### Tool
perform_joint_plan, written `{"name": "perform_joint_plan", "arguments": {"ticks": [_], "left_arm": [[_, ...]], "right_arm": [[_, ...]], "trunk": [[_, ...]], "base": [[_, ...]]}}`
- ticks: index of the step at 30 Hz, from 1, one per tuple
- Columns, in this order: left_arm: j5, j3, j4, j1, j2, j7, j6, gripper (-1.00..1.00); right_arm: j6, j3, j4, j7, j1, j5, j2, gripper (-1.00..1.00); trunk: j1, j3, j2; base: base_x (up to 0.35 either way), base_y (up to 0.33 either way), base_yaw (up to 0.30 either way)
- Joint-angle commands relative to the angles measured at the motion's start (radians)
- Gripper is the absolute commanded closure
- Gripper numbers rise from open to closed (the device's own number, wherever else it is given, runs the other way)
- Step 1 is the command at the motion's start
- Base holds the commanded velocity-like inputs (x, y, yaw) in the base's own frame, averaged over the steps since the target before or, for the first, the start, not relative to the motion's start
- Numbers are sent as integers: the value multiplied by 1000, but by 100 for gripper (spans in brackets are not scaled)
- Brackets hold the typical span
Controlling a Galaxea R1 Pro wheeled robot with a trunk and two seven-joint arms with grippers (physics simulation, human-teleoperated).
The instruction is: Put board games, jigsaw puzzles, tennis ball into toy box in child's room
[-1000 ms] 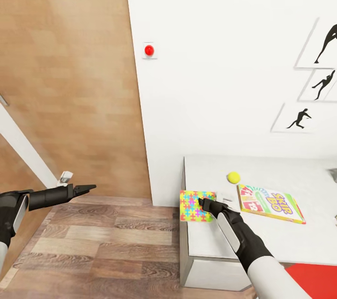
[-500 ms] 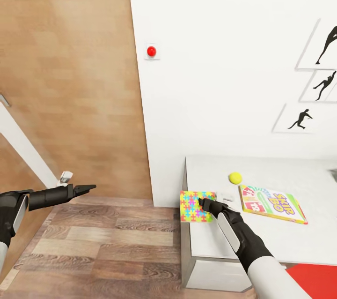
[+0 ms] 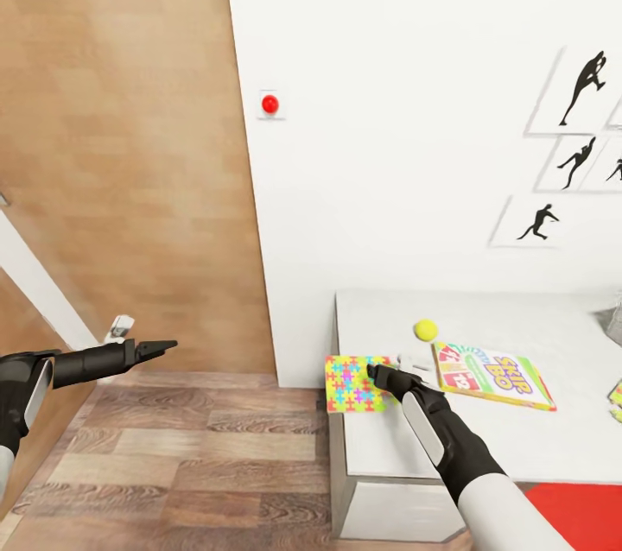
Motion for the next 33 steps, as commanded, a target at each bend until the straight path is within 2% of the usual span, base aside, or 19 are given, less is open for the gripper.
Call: {"name": "perform_joint_plan", "arguments": {"ticks": [1, 8, 19, 26, 30, 33], "left_arm": [[-3, 2, 0, -1, 0, -6, 10, -100], [-3, 1, 0, -1, 0, -6, 10, -100], [-3, 0, 0, -1, 0, -4, 10, -100], [-7, -10, 1, -1, 0, 4, -9, -100], [-6, -27, 3, -1, -3, 72, -24, -100], [-5, -34, 4, -1, -19, 163, -28, -100]], "right_arm": [[3, 3, -2, -9, 0, -11, -1, -100], [5, 2, -59, -8, 7, -13, -1, -100], [40, 3, -286, 6, 18, -34, -24, -100], [144, 3, -478, 107, 79, -69, -28, -100], [193, -2, -553, 168, 105, -100, -32, -100], [224, -11, -580, 219, 114, -141, -33, -100]], "trunk": [[0, 0, -1], [0, 11, -1], [0, 28, -1], [0, 39, -1], [0, 45, -1], [0, 50, -1]], "base": [[0, 0, -93], [0, 0, -94], [0, 0, -94], [0, -5, -94], [0, -89, -94], [0, -174, -90]]}}
